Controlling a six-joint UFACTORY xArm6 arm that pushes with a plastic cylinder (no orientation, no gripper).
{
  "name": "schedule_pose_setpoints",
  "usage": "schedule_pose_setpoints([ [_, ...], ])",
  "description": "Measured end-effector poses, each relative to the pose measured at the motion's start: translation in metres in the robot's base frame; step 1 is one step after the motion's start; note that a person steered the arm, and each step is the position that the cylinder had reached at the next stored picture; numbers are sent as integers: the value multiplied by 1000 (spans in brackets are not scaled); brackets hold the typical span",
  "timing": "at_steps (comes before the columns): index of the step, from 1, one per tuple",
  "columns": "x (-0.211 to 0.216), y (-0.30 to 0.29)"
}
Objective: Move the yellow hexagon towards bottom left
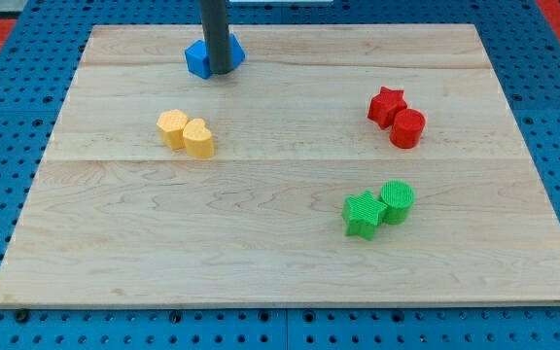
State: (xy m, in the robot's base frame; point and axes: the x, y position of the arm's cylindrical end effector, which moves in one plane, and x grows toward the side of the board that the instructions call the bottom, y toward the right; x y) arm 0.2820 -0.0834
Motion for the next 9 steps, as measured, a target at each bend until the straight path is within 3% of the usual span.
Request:
schedule_pose_setpoints([
  [2, 0, -1],
  [3, 9, 54],
  [5, 90, 59],
  [7, 49, 50],
  [9, 67, 53],
])
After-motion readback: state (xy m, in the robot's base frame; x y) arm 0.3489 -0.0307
